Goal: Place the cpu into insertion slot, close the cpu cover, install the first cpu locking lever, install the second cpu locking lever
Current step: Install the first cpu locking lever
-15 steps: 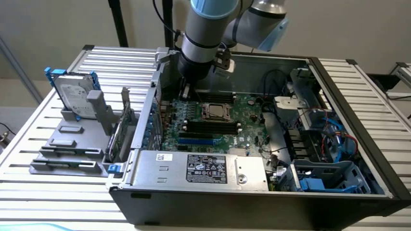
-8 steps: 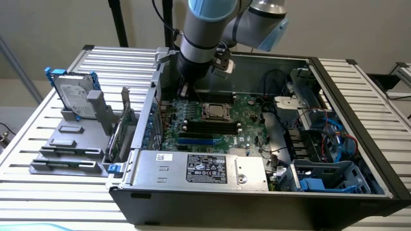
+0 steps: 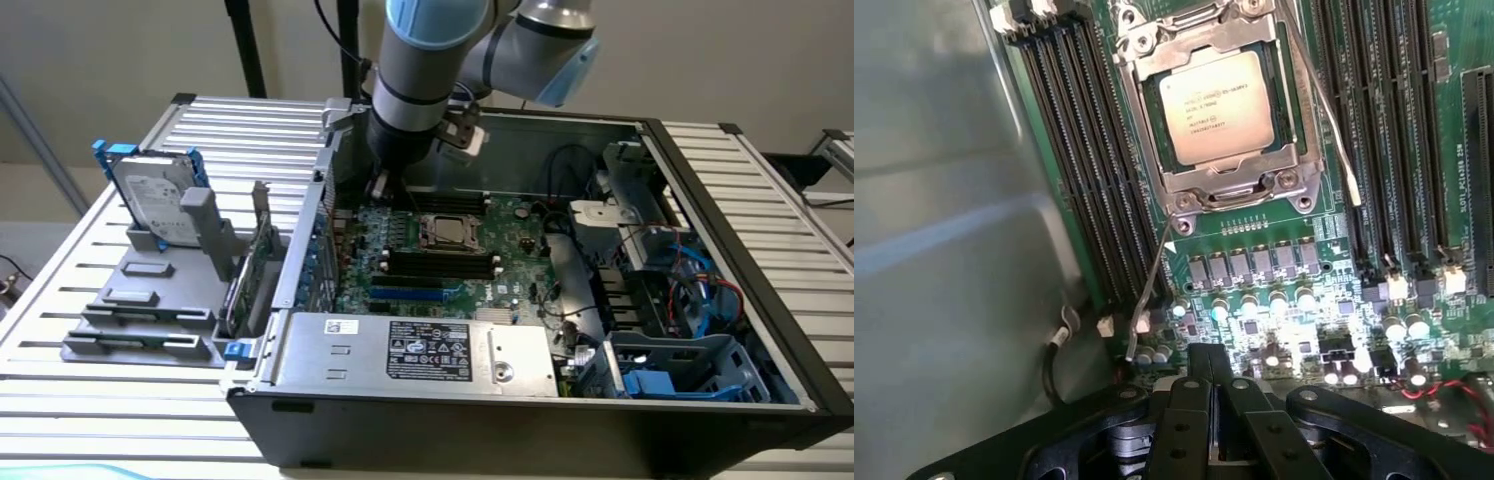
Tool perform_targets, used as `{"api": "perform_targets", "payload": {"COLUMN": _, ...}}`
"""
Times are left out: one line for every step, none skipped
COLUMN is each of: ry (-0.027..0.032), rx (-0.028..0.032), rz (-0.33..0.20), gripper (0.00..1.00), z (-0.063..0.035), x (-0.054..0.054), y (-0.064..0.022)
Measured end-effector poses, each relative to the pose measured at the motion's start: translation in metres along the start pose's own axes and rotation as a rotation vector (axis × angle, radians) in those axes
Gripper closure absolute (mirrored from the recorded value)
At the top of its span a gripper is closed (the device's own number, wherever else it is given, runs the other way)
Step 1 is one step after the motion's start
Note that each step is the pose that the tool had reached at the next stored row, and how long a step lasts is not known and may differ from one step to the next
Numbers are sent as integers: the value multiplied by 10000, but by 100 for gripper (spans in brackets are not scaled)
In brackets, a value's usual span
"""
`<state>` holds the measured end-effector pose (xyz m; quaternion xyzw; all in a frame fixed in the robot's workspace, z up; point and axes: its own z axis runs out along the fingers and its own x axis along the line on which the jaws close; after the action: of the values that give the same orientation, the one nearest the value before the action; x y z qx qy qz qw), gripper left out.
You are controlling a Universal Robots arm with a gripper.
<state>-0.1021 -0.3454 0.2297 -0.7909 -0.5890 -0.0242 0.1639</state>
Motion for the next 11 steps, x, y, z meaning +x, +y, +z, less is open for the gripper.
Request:
{"api": "perform_targets", "payload": {"ry": 54, "rx": -15, "rz": 104, "gripper": 89, "z": 0, "x": 0, "y": -2}}
{"api": "perform_targets", "payload": {"ry": 106, "rx": -29, "rz": 205, "gripper": 89, "z": 0, "x": -1, "y": -3}}
{"api": "perform_targets", "payload": {"ry": 157, "rx": -43, "rz": 306, "gripper": 89, "z": 0, "x": -1, "y": -5}}
{"api": "perform_targets", "payload": {"ry": 209, "rx": -57, "rz": 404, "gripper": 89, "z": 1, "x": -2, "y": -6}}
{"api": "perform_targets", "payload": {"ry": 262, "rx": -70, "rz": 502, "gripper": 89, "z": 1, "x": -2, "y": -8}}
{"api": "perform_targets", "payload": {"ry": 318, "rx": -84, "rz": 605, "gripper": 89, "z": 1, "x": -3, "y": -9}}
{"api": "perform_targets", "payload": {"ry": 370, "rx": -97, "rz": 702, "gripper": 89, "z": 2, "x": -3, "y": -11}}
{"api": "perform_targets", "payload": {"ry": 422, "rx": -109, "rz": 800, "gripper": 89, "z": 2, "x": -4, "y": -13}}
{"api": "perform_targets", "payload": {"ry": 477, "rx": -121, "rz": 896, "gripper": 89, "z": 2, "x": -4, "y": -14}}
{"api": "perform_targets", "payload": {"ry": 532, "rx": -134, "rz": 995, "gripper": 89, "z": 2, "x": -5, "y": -16}}
{"api": "perform_targets", "payload": {"ry": 585, "rx": -146, "rz": 1093, "gripper": 89, "z": 2, "x": -5, "y": -17}}
